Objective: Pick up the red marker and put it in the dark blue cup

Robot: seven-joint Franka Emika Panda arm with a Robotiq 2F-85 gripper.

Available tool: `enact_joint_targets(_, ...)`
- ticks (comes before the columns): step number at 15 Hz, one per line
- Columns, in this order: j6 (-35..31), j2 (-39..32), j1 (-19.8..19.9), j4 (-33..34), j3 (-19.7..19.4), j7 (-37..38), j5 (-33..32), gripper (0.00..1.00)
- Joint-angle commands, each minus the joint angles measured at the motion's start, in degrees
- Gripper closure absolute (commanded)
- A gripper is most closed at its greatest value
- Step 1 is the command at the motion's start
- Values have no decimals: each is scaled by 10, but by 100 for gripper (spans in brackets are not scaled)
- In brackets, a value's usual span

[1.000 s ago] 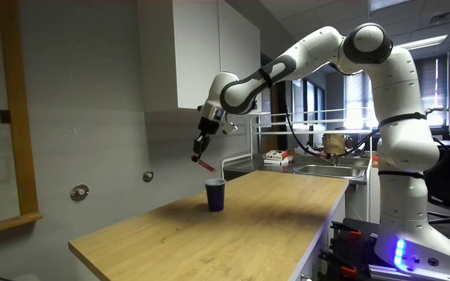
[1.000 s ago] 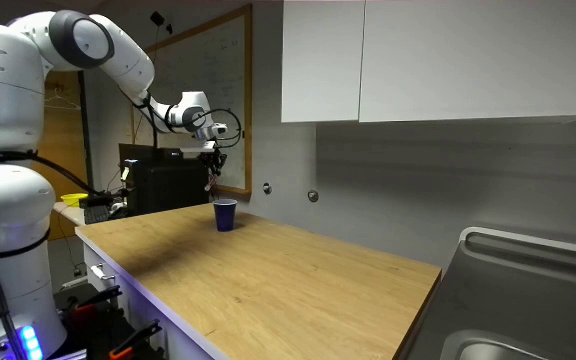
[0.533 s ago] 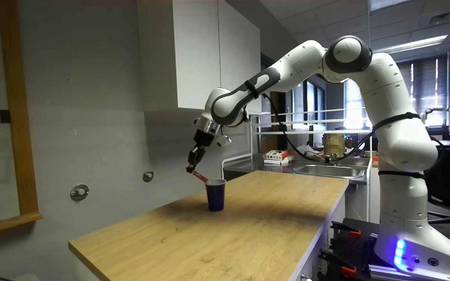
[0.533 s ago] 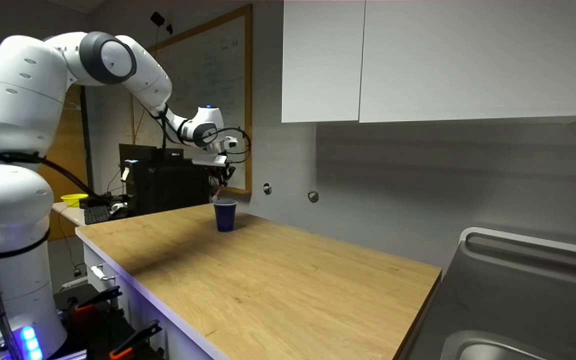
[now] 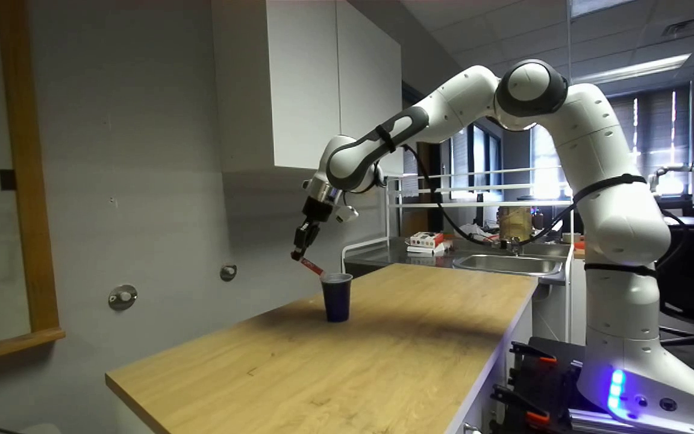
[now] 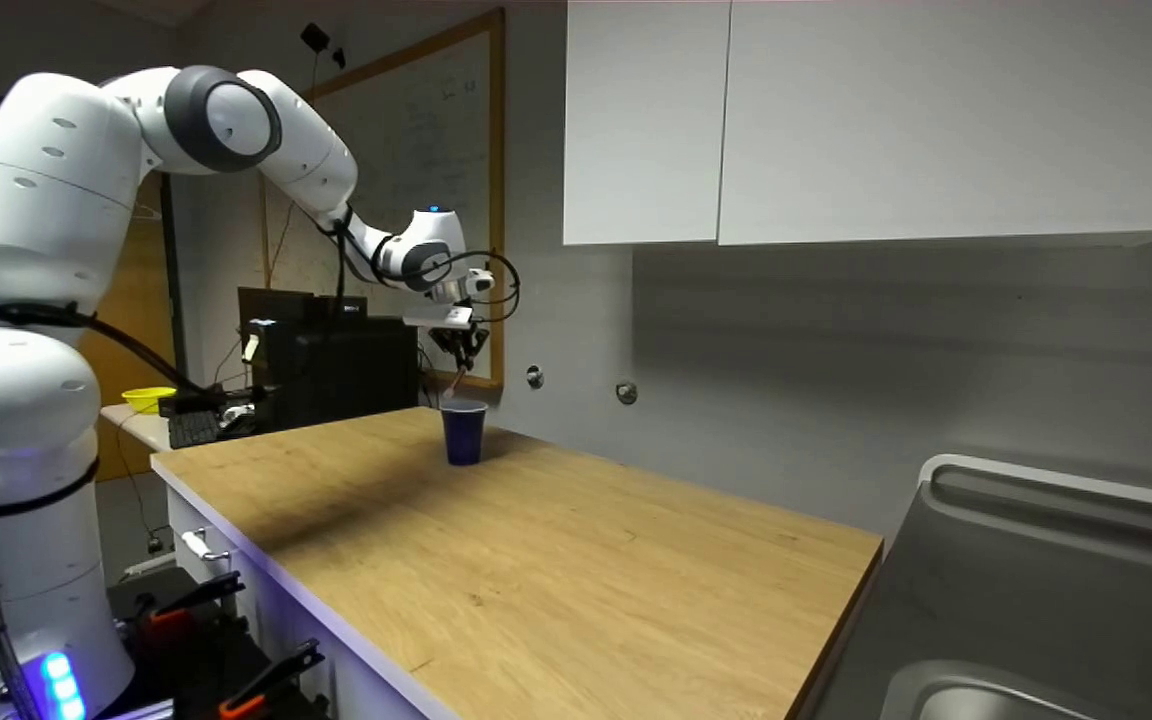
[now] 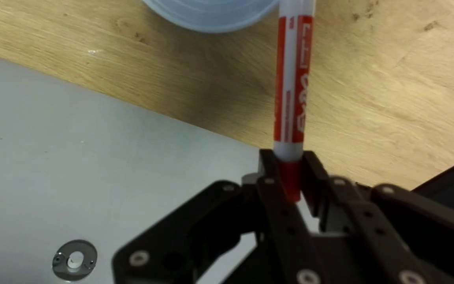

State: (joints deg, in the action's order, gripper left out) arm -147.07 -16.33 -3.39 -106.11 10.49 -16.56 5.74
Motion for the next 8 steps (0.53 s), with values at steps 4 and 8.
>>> enact_joint_targets(4, 29, -6, 5, 43, 1, -18, 8, 91)
enact_joint_targets(8, 28, -12, 21, 49, -4, -28, 17, 91)
